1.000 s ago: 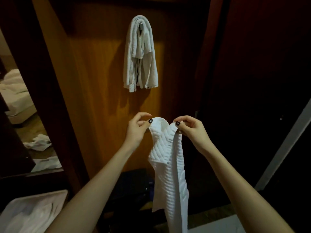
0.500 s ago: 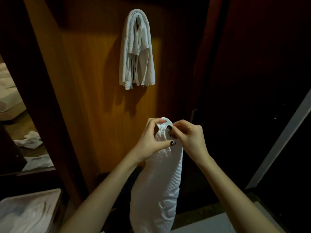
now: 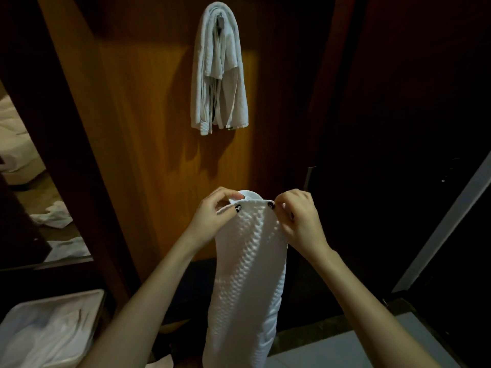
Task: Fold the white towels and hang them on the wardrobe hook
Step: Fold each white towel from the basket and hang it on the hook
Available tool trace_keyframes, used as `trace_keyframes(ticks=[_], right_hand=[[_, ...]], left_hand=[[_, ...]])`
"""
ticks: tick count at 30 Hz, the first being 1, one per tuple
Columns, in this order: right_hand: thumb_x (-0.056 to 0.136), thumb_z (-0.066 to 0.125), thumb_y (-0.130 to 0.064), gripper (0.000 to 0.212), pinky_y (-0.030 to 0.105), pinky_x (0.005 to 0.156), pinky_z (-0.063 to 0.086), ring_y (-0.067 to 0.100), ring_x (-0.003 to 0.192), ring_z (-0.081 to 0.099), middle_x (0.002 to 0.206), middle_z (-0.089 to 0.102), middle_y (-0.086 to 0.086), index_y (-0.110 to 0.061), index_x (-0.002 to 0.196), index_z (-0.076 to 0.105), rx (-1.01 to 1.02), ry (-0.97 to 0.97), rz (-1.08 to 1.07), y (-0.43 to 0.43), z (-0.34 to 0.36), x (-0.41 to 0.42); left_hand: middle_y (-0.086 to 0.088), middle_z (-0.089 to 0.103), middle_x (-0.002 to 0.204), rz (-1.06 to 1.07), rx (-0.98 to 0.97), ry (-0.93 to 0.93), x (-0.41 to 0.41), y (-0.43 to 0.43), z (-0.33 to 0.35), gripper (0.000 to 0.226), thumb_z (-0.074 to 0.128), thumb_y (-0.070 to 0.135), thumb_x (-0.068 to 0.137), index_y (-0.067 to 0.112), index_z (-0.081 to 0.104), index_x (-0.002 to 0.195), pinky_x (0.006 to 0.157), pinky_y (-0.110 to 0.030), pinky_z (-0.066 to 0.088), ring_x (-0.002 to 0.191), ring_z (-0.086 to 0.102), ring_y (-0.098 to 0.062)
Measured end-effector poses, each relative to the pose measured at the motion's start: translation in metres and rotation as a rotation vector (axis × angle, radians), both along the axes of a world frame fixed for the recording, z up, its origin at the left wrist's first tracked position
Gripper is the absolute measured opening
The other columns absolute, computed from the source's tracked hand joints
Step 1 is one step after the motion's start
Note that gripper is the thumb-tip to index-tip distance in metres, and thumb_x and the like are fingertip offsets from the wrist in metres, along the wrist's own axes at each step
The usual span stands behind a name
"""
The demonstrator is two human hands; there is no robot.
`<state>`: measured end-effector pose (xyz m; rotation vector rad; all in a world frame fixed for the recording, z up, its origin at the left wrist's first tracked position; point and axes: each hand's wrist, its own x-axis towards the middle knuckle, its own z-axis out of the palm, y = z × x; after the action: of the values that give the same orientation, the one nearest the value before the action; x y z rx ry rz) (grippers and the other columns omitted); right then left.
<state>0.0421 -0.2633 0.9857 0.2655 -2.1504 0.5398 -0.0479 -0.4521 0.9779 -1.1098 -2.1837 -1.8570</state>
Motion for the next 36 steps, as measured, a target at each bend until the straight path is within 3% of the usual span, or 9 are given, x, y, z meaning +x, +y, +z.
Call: trace_keyframes(ticks=[9,15,17,22,25,30,33,36], right_hand=[[0.083,0.064,-0.003,0.002,0.036,0.074,0.042,0.014,0.092,0.049,0.085,0.058,0.007,-0.001,0.082,0.064,0.037,-0.027,0.017,0.017,0.015,0.011],[0.085,0.065,-0.005,0.004,0.043,0.074,0.047,0.028,0.094,0.054,0.083,0.059,0.008,-0.003,0.082,0.065,0.132,-0.099,-0.015,0.038,0.018,0.019],[0.085,0.066,-0.008,0.005,0.040,0.075,0.045,0.026,0.094,0.053,0.082,0.060,0.007,-0.003,0.083,0.066,0.160,-0.100,-0.048,0.042,0.017,0.019],[0.083,0.071,-0.009,0.008,0.036,0.074,0.040,0.018,0.093,0.045,0.078,0.062,0.003,-0.006,0.079,0.064,0.270,-0.062,-0.105,0.051,0.015,0.019],[0.082,0.075,-0.015,0.015,0.031,0.077,0.039,0.014,0.097,0.043,0.084,0.056,-0.001,-0.010,0.079,0.061,0.211,-0.126,-0.129,0.055,0.015,0.022],[0.086,0.060,-0.039,0.022,0.025,0.088,0.028,0.015,0.110,0.041,0.086,0.057,-0.009,-0.017,0.081,0.058,0.325,-0.256,-0.145,0.063,0.005,0.031],[0.085,0.055,-0.042,0.021,0.029,0.099,0.026,0.012,0.122,0.034,0.094,0.055,-0.015,-0.022,0.084,0.058,0.297,-0.372,-0.091,0.066,0.003,0.035],[0.085,0.054,-0.042,0.016,0.030,0.101,0.026,0.010,0.124,0.032,0.094,0.050,-0.020,-0.027,0.085,0.057,0.281,-0.418,-0.030,0.066,0.000,0.036]], left_hand=[[0.019,0.064,0.077,0.019,0.102,-0.065,-0.013,-0.006,-0.003,0.016,0.069,0.008,0.085,0.022,0.062,0.083,0.060,-0.010,0.046,0.070,0.058,0.006],[0.018,0.062,0.075,0.008,0.062,-0.036,-0.019,-0.005,-0.002,0.023,0.070,0.020,0.084,0.039,0.065,0.073,0.066,-0.012,0.043,0.073,0.055,0.003],[0.017,0.063,0.076,-0.005,0.059,-0.026,-0.020,-0.002,-0.001,0.020,0.070,0.023,0.083,0.040,0.066,0.073,0.067,-0.014,0.044,0.075,0.055,0.001],[0.015,0.065,0.075,0.050,0.114,0.018,-0.023,0.007,-0.001,0.034,0.069,0.009,0.085,0.039,0.066,0.072,0.071,-0.013,0.045,0.077,0.058,0.000],[0.012,0.065,0.076,0.110,0.172,0.036,-0.023,0.017,-0.001,0.029,0.070,0.005,0.083,0.032,0.065,0.075,0.073,-0.014,0.048,0.078,0.060,0.000],[0.014,0.067,0.079,0.161,0.217,0.088,-0.022,0.024,0.003,0.026,0.069,0.003,0.083,0.028,0.065,0.078,0.075,-0.017,0.049,0.081,0.062,-0.004],[0.018,0.067,0.080,0.159,0.185,0.143,-0.023,0.022,0.009,0.026,0.069,0.005,0.084,0.031,0.065,0.078,0.075,-0.015,0.048,0.081,0.061,-0.002],[0.019,0.067,0.080,0.170,0.193,0.166,-0.027,0.017,0.013,0.029,0.069,0.003,0.084,0.031,0.065,0.078,0.074,-0.013,0.047,0.080,0.061,0.000]])
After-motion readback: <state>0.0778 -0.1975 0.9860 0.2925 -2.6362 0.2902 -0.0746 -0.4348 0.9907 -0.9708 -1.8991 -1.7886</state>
